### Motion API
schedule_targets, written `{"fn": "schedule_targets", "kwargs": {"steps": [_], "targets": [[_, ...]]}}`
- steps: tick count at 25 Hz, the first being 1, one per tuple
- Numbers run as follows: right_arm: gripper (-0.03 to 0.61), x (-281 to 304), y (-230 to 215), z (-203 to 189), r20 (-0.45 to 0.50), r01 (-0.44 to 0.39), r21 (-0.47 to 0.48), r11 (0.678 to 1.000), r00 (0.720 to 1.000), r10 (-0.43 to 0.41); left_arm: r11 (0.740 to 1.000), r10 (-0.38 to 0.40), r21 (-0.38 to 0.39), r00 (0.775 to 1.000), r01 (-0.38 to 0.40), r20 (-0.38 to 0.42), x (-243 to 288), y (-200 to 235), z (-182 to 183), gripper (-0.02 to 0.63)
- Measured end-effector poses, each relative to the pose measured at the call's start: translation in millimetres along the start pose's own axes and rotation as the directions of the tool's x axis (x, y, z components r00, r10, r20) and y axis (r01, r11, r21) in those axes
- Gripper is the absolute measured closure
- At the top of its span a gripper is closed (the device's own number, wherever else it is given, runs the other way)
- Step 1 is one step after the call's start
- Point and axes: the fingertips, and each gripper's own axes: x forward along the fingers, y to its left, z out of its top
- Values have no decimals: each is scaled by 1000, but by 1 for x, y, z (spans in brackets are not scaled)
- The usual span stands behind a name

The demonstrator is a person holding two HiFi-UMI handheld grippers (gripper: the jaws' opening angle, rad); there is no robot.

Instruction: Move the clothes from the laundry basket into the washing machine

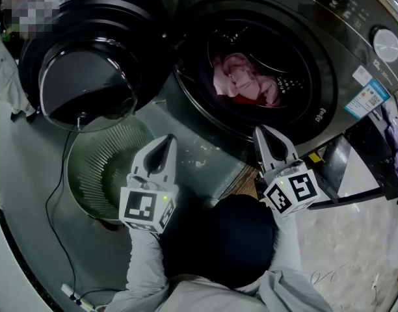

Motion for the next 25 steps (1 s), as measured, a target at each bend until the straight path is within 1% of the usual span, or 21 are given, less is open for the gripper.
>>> {"fn": "schedule_targets", "kwargs": {"steps": [4,10,15,17,19,23,25], "targets": [[561,-5,-4,-3,-1,6,8,1000,1000,-6,1000,19,-10,1000,-19,-11,-6,2,-7,595],[563,-4,2,-4,3,-28,9,1000,1000,28,999,32,11,999,-31,-13,-5,4,-7,595],[563,-4,1,-6,5,-28,35,999,1000,28,1000,24,5,999,-24,-23,-4,0,-8,595],[563,-3,3,-7,-1,-33,29,999,999,33,1000,19,3,999,-19,-29,-3,-2,-8,594],[563,-2,6,-8,-6,-38,22,999,999,38,1000,13,19,1000,-13,-24,-2,-1,-9,595],[563,-3,8,-10,-10,-45,34,998,999,45,1000,12,6,1000,-12,-22,-4,0,-10,595],[563,-2,9,-9,-10,-51,34,998,999,51,1000,9,15,1000,-9,-18,-4,1,-11,594]]}}
